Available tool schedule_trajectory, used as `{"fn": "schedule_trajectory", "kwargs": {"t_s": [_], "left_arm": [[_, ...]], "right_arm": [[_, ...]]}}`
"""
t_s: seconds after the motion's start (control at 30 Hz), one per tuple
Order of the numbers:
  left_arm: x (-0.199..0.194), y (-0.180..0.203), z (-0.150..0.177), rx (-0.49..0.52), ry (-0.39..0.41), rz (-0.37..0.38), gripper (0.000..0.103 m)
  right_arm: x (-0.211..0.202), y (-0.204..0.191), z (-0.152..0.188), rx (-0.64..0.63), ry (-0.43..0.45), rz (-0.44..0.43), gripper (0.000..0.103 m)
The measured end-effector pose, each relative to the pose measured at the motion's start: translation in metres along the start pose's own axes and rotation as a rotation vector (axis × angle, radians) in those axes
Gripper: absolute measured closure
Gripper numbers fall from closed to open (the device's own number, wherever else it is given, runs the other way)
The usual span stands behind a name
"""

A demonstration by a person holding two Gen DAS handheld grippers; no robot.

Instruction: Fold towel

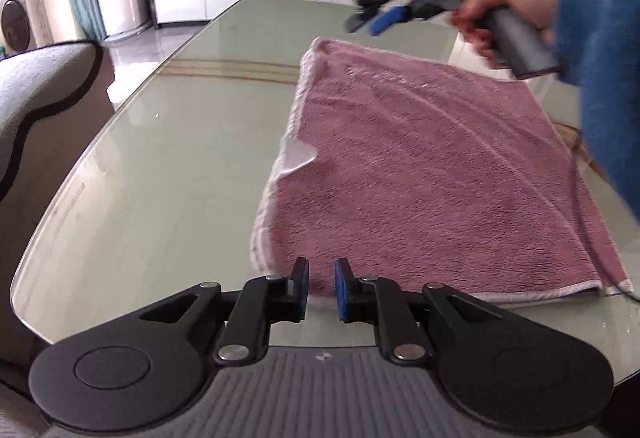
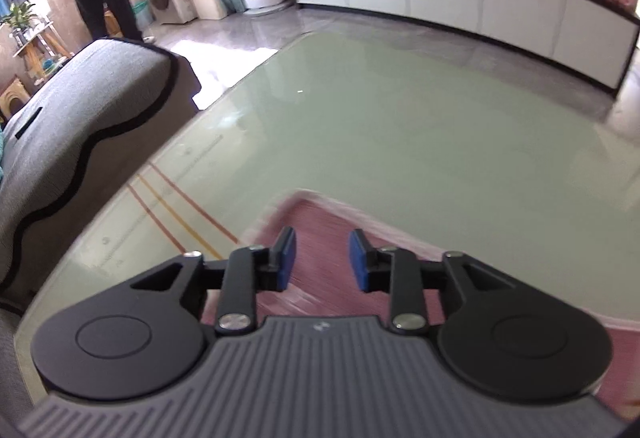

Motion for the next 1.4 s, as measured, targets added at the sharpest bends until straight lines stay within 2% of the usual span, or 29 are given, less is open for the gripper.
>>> {"fn": "schedule_trajectory", "kwargs": {"t_s": [0.07, 0.2, 0.23, 0.37, 0.53, 0.7, 0.87, 1.03, 1.13, 1.23, 1.3, 1.37, 1.4], "left_arm": [[-0.002, 0.011, -0.003, 0.02, 0.014, 0.022, 0.081], [0.004, 0.076, -0.015, 0.159, 0.042, 0.148, 0.076], [0.006, 0.081, -0.016, 0.171, 0.041, 0.159, 0.076], [0.014, 0.151, -0.016, 0.283, 0.044, 0.308, 0.071], [0.026, 0.204, -0.008, 0.399, 0.063, 0.381, 0.064], [0.05, 0.221, 0.003, 0.416, 0.028, 0.377, 0.06], [0.067, 0.22, 0.006, 0.411, 0.002, 0.311, 0.06], [0.073, 0.207, 0.002, 0.385, -0.02, 0.256, 0.059], [0.08, 0.204, 0.006, 0.369, -0.054, 0.25, 0.059], [0.079, 0.199, 0.007, 0.364, -0.073, 0.251, 0.061], [0.075, 0.196, 0.009, 0.366, -0.075, 0.248, 0.069], [0.074, 0.194, 0.009, 0.359, -0.079, 0.244, 0.073], [0.073, 0.192, 0.009, 0.352, -0.083, 0.247, 0.076]], "right_arm": [[-0.018, 0.034, 0.006, 0.021, -0.002, 0.031, 0.073], [-0.052, 0.107, 0.031, 0.051, -0.027, 0.133, 0.069], [-0.057, 0.121, 0.039, 0.057, -0.038, 0.152, 0.068], [-0.066, 0.156, 0.068, 0.079, -0.066, 0.199, 0.059], [-0.06, 0.183, 0.101, 0.159, -0.076, 0.198, 0.058], [-0.054, 0.201, 0.115, 0.251, -0.065, 0.157, 0.057], [-0.043, 0.201, 0.122, 0.261, -0.073, 0.122, 0.057], [-0.036, 0.194, 0.116, 0.264, -0.05, 0.076, 0.057], [-0.032, 0.196, 0.109, 0.278, -0.021, 0.069, 0.057], [-0.025, 0.204, 0.103, 0.338, -0.014, 0.054, 0.057], [-0.02, 0.206, 0.101, 0.369, -0.014, 0.029, 0.057], [-0.015, 0.207, 0.1, 0.388, -0.011, 0.002, 0.061], [-0.014, 0.207, 0.099, 0.393, -0.009, -0.007, 0.068]]}}
Point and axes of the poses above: each gripper's, at about its wrist camera, not at the fingertips, and x roughly the way its jaws point, y to its right, z to its underside, the point moved 10 cm from there along x, roughly the way its jaws point, and after that the axes turned 9 degrees about z, right-handed, at the moved point
